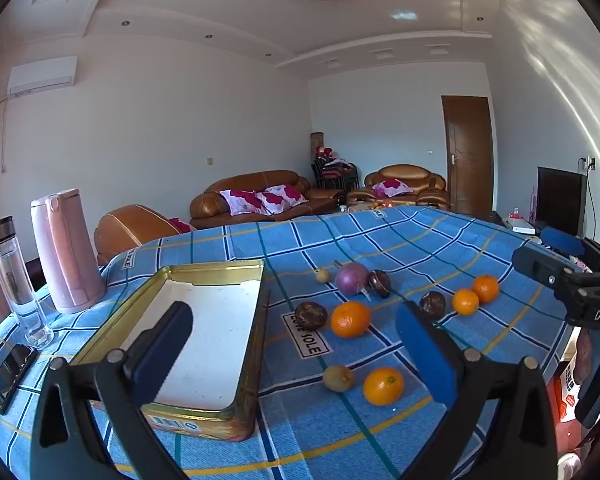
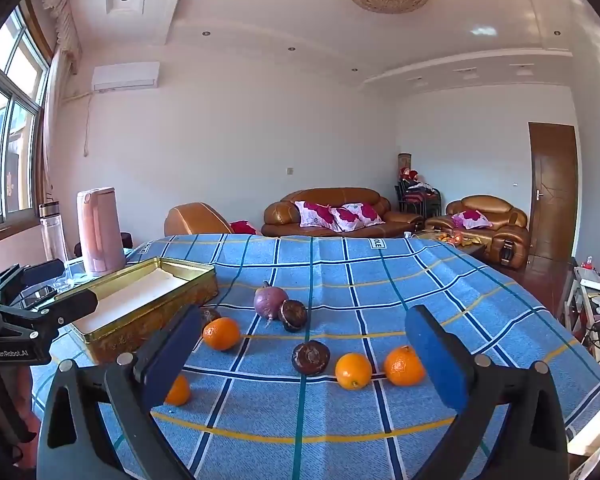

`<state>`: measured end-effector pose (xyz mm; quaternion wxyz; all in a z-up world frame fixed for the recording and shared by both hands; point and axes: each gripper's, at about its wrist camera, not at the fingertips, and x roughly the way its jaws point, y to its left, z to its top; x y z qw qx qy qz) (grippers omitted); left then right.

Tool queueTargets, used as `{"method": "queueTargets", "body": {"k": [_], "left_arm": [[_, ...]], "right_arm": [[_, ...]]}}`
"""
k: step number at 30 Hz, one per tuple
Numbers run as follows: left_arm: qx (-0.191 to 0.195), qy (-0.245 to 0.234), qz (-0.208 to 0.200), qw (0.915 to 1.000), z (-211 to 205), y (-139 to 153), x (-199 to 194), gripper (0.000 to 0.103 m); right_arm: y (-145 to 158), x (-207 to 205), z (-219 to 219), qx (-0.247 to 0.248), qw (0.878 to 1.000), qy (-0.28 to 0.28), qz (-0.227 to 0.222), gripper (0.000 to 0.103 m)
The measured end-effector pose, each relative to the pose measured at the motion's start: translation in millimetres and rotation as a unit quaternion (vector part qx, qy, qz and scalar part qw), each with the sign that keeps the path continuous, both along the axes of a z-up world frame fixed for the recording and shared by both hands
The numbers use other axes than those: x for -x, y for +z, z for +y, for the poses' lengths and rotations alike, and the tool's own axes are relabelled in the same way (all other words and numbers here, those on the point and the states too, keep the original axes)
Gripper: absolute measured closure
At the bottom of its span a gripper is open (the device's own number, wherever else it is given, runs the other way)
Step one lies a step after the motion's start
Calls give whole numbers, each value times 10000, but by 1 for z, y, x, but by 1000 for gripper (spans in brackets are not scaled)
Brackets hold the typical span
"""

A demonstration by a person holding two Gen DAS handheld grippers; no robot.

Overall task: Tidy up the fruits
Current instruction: 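Move both tools toward the fruits beside the gold tin tray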

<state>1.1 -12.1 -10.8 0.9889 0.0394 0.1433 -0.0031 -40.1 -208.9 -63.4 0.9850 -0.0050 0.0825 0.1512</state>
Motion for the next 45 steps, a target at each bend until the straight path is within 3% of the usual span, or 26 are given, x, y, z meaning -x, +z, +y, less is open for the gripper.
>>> {"method": "queueTargets", "body": {"k": [45], "left_arm": [[6, 5, 251, 9997, 5, -16, -11, 0]], "right_arm": [[-11, -12, 21, 48, 9987, 490, 96, 1]]}}
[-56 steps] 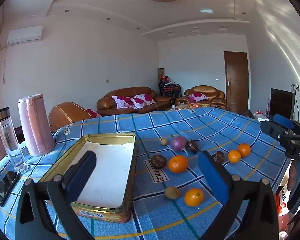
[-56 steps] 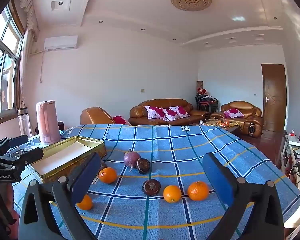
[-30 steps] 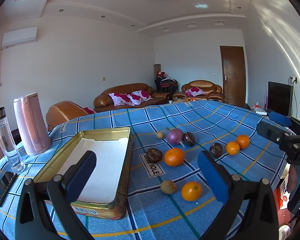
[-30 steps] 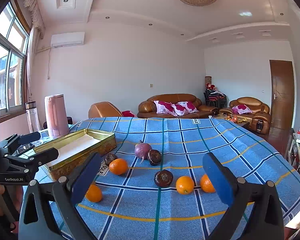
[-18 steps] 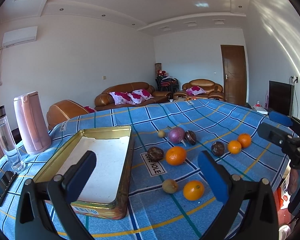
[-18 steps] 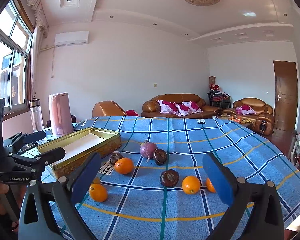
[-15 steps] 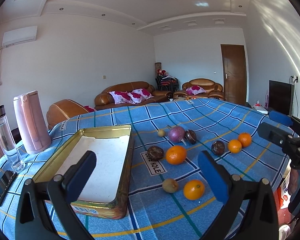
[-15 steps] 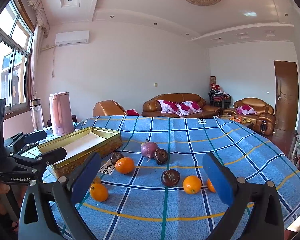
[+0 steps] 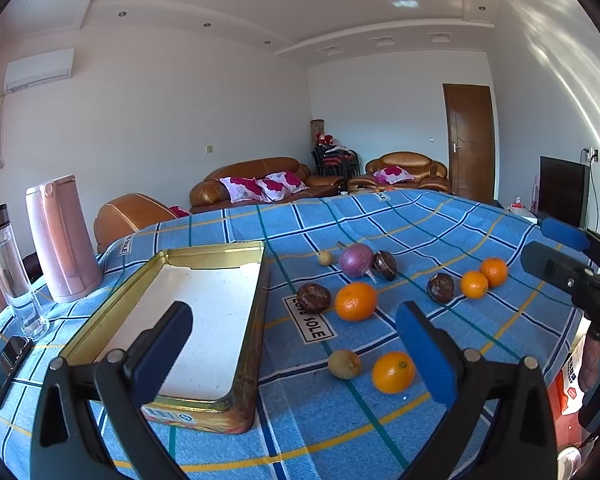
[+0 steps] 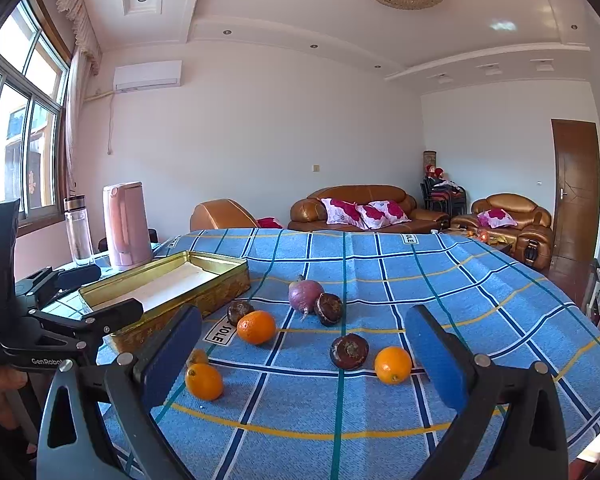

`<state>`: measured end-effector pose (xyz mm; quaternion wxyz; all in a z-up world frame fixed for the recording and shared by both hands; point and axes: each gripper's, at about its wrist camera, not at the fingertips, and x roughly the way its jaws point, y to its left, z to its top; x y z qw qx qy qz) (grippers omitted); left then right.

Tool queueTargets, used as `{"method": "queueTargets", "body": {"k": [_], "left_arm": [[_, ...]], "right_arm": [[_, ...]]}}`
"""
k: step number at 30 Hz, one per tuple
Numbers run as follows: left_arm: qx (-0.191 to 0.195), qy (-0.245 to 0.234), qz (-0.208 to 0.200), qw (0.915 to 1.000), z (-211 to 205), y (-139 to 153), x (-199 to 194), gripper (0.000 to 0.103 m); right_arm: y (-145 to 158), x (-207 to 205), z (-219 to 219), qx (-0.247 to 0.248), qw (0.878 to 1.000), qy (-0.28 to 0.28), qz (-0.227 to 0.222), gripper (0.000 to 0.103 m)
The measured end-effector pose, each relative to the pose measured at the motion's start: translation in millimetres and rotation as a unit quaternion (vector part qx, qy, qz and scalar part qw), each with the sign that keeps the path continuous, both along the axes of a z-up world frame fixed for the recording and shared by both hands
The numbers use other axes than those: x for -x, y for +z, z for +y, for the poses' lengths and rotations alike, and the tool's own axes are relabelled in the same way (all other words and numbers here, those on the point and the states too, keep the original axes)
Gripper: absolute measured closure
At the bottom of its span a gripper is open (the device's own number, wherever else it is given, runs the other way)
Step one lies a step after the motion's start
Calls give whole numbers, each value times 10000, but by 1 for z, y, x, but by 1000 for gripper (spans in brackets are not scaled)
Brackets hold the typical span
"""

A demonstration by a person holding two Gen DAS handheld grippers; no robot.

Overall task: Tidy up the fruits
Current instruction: 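Move both tools toward the fruits beside the gold tin tray, then grasp an orange with the right tool while the left tool approaches a kiwi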

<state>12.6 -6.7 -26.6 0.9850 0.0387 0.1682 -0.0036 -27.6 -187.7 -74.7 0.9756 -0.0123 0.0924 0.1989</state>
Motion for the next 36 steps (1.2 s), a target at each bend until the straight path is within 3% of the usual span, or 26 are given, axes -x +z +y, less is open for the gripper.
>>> {"method": "queueTargets", "body": {"k": [36], "left_arm": [[-3, 175, 194, 9997, 10, -18, -11, 0]], "right_arm": [[-26, -10, 33, 227, 9985, 351, 346, 1]]}}
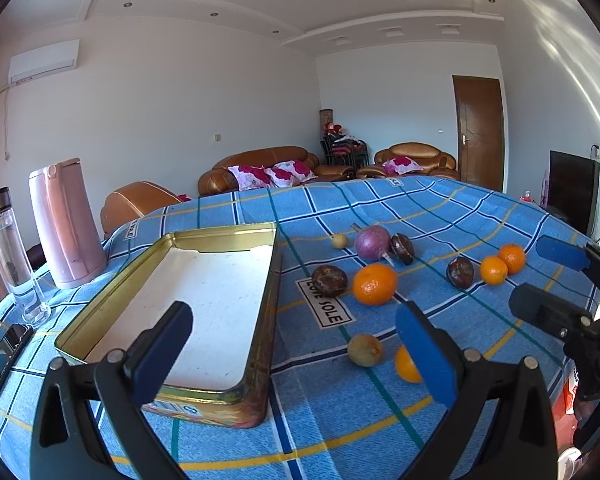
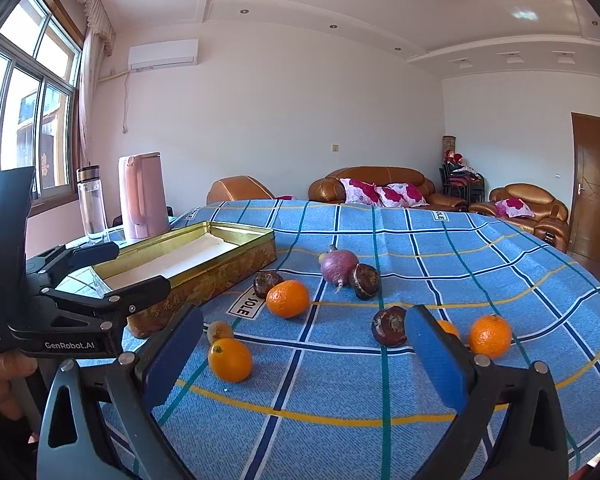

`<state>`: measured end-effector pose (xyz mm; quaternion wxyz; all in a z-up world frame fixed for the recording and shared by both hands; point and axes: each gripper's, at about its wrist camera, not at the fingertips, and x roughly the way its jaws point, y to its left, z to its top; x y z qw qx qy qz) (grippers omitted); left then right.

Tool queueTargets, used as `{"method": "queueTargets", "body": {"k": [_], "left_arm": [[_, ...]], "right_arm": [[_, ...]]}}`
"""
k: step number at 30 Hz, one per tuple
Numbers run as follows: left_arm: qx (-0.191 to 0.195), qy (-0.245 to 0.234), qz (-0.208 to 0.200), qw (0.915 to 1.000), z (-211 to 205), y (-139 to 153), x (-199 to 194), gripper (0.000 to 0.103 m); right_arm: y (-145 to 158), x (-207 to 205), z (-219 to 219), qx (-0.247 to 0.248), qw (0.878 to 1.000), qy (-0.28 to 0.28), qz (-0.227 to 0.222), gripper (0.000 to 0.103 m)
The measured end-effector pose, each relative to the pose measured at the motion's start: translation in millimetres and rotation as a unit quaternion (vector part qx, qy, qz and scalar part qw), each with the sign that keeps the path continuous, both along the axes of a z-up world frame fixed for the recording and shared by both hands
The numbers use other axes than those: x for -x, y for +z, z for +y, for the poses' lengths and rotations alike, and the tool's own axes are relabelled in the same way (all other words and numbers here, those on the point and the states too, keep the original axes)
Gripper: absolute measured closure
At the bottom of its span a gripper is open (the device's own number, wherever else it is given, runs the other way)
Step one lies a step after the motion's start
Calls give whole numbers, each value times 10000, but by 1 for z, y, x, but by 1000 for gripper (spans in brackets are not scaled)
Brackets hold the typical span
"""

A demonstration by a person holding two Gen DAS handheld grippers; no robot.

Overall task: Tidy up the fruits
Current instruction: 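Grasp an orange with the right tool while the left tool approaches a kiwi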

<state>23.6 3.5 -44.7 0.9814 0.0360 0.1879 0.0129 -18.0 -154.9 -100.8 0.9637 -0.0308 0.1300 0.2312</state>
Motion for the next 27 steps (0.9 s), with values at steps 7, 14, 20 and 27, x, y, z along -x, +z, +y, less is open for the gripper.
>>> {"method": "queueTargets", "body": {"k": [7, 14, 20, 27], "left_arm": [[0, 51, 22, 10000, 3, -3, -1, 0], [95, 181, 31, 9998, 12, -6, -3, 0], [87, 102, 55, 9999, 9, -8, -4, 0], [-24, -59, 152, 9999, -1, -11, -5, 1]], "right_arm": [[-10, -4, 16, 138, 9996, 202, 160, 6], [-27, -16, 38, 415, 9968, 457, 500, 25], [-37, -30, 50, 575, 9925, 696, 830, 33], [-49, -42, 66, 771, 9845, 1040, 1187, 65]]}}
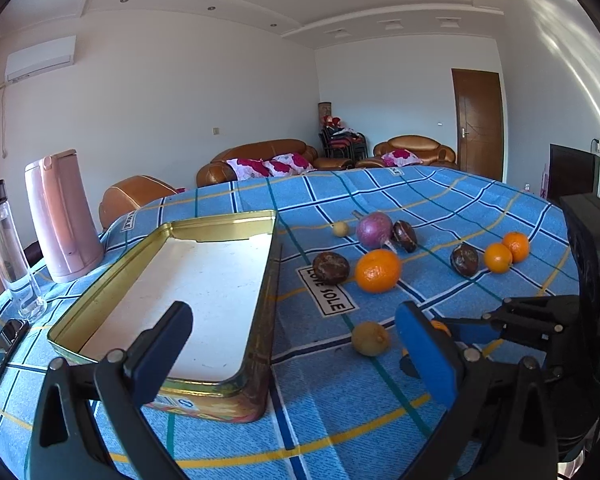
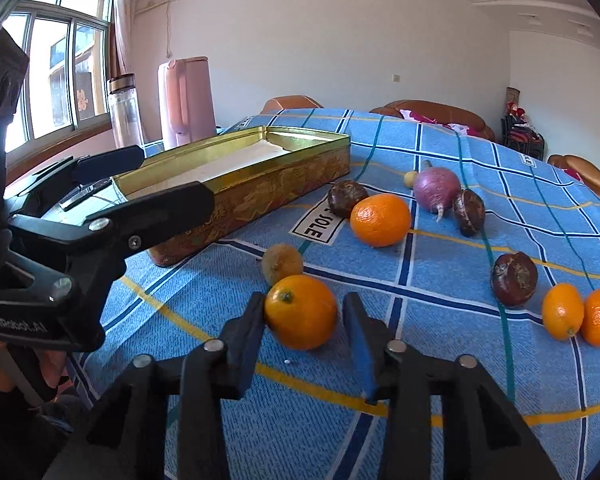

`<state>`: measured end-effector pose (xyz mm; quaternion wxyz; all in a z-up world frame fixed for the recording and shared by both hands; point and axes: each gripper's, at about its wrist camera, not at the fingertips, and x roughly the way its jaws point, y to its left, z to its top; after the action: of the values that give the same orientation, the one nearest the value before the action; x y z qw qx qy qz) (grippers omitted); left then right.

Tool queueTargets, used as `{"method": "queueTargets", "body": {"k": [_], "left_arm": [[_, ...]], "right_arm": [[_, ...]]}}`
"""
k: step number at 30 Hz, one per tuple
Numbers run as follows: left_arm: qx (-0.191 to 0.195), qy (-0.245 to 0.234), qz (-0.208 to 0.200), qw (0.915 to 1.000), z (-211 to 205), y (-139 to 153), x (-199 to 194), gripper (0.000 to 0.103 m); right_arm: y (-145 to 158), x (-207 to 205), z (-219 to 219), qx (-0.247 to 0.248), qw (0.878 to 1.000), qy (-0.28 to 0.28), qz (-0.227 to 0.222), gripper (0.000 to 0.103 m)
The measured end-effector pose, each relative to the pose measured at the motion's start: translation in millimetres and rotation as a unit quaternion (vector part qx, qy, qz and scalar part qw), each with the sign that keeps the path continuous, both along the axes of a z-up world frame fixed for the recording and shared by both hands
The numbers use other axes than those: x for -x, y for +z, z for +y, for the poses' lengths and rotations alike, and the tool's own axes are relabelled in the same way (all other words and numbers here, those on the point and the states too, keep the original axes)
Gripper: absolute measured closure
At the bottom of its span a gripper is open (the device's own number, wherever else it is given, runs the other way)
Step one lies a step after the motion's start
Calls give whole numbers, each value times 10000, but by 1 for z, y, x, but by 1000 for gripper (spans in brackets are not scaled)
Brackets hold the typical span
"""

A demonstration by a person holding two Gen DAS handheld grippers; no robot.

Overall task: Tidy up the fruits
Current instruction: 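Grasp an orange with the right tool while the left tool approaches a kiwi, then close the left tool on the small brown kiwi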

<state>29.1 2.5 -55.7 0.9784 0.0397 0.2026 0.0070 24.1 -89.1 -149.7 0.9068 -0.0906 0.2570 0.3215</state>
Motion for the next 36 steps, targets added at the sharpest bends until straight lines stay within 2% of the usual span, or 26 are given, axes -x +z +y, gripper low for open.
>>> {"method": "queueTargets", "body": {"k": [2, 4, 11, 14, 17, 18, 19, 22, 25, 28, 31, 36], "left_arm": [[-6, -83, 36, 10000, -4, 0, 0, 4], [-72, -182, 98, 9998, -10, -1, -2, 14], [-319, -482, 355, 9977, -34, -3, -13, 21], [-354, -651, 654, 9951, -42, -9, -26, 28], [-342, -747, 1015, 9914, -45, -17, -39, 41], [-317, -783, 1093, 9904, -45, -18, -42, 50], [-337, -809, 1155, 9894, -46, -19, -44, 53], [-275, -835, 1478, 9851, -47, -25, -52, 59], [-415, -895, 1746, 9797, -52, -31, -58, 60], [-305, -961, 1940, 9758, -52, -34, -64, 62], [-196, -973, 1992, 9749, -47, -34, -68, 74], [-147, -999, 1881, 9769, -45, -32, -63, 74]], "right_arm": [[-1, 1, -5, -24, 10000, -85, -46, 65], [0, 2, -13, -114, 9997, -178, -76, 65], [1, 0, -40, -229, 9977, -616, -146, 65], [0, -2, -45, -272, 9974, -653, -128, 65], [1, -2, -46, -286, 9974, -646, -151, 65], [1, -2, -46, -295, 9974, -643, -152, 65], [1, -2, -47, -304, 9974, -643, -147, 65], [1, -1, -47, -314, 9973, -640, -148, 65], [0, 0, -47, -312, 9973, -639, -156, 65], [0, 0, -47, -311, 9973, -640, -158, 65], [0, 0, -47, -315, 9974, -633, -166, 65], [0, 0, -47, -321, 9974, -619, -180, 65]]}}
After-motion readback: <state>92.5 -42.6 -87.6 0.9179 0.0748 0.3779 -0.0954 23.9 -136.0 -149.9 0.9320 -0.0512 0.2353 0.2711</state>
